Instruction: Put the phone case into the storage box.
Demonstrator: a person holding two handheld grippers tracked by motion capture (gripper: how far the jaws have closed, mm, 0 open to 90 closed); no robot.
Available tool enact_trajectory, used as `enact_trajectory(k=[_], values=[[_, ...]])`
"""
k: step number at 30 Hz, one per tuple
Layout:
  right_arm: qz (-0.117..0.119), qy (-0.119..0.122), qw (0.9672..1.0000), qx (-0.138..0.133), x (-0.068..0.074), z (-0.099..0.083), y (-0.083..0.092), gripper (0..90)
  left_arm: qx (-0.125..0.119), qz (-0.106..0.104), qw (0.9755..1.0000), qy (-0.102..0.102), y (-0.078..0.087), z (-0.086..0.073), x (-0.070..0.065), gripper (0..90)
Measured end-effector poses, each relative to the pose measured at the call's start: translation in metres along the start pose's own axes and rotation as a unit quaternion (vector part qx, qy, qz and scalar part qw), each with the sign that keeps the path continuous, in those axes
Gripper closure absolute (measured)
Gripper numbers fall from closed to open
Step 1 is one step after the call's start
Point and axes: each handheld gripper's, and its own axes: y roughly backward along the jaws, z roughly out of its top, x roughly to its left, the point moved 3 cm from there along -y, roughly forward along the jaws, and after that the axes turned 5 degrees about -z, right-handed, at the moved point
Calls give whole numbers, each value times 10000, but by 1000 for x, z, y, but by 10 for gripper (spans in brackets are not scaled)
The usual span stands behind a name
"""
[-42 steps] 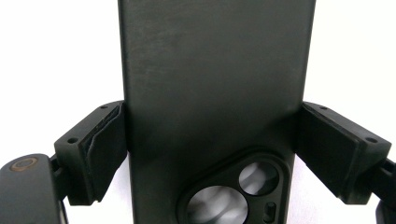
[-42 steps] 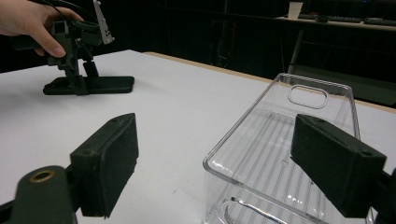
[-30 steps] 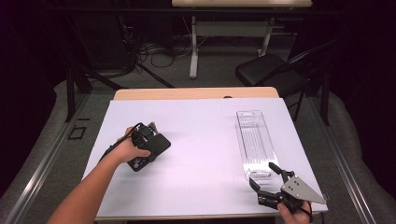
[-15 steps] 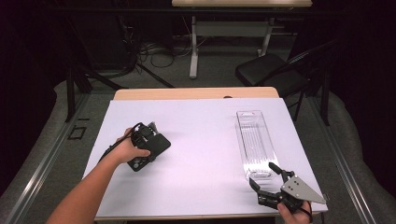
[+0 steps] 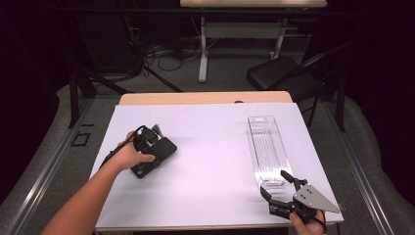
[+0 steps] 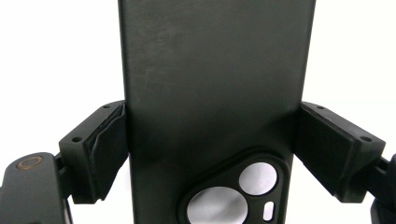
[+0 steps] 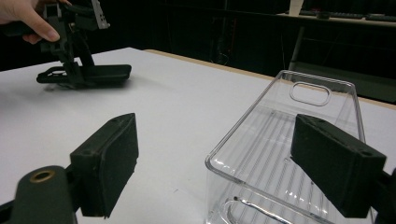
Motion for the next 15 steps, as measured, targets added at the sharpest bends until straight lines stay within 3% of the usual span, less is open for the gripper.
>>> enact_trajectory(k=[7,15], values=[[50,24,10000,48,4,2,-2,145,-42,20,10000,34,25,-6,-3,144],[69,60,9999,90,8,3,-3,145,-98,65,9999,-7,41,-13,-8,145]])
